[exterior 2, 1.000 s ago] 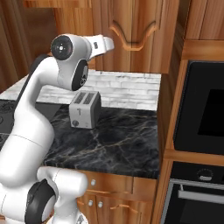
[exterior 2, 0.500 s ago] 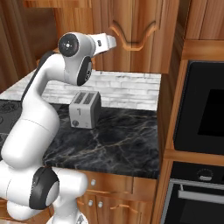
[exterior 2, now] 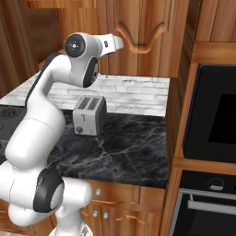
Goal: Open the cabinet, retrieve the rolling pin, and place it next to the meat on the cutting board to prepare for tenderizing.
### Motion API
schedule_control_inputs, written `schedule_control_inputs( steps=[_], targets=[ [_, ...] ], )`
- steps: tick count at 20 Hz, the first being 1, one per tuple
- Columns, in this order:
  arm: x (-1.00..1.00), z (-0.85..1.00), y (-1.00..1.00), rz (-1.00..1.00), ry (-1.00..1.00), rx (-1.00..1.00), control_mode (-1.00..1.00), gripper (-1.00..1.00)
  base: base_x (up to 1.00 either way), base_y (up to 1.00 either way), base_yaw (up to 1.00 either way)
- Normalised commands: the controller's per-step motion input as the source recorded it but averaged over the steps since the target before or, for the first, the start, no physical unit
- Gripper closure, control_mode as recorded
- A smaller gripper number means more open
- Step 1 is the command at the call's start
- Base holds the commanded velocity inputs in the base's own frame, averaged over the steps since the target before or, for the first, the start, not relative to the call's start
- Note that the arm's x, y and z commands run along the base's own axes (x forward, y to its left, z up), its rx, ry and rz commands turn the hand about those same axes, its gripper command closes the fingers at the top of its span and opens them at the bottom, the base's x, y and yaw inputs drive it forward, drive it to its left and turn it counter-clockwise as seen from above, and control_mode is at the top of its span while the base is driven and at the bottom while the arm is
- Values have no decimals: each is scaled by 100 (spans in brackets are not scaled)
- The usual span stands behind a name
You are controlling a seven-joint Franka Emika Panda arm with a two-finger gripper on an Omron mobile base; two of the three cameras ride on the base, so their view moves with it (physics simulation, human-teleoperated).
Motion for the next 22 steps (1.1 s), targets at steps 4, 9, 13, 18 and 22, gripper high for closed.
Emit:
schedule_control_inputs(
  steps=[4,9,13,18,22],
  targets=[
    [17,-3,6,0,0,0,-100,-100,0,0,0],
    [6,-11,10,0,-1,0,-100,-100,0,0,0],
    [0,-12,3,0,-8,0,-100,-100,0,0,0],
    [8,-2,0,0,-4,1,-100,-100,0,0,0],
    [17,-1,0,0,0,2,-100,-100,0,0,0]
  ],
)
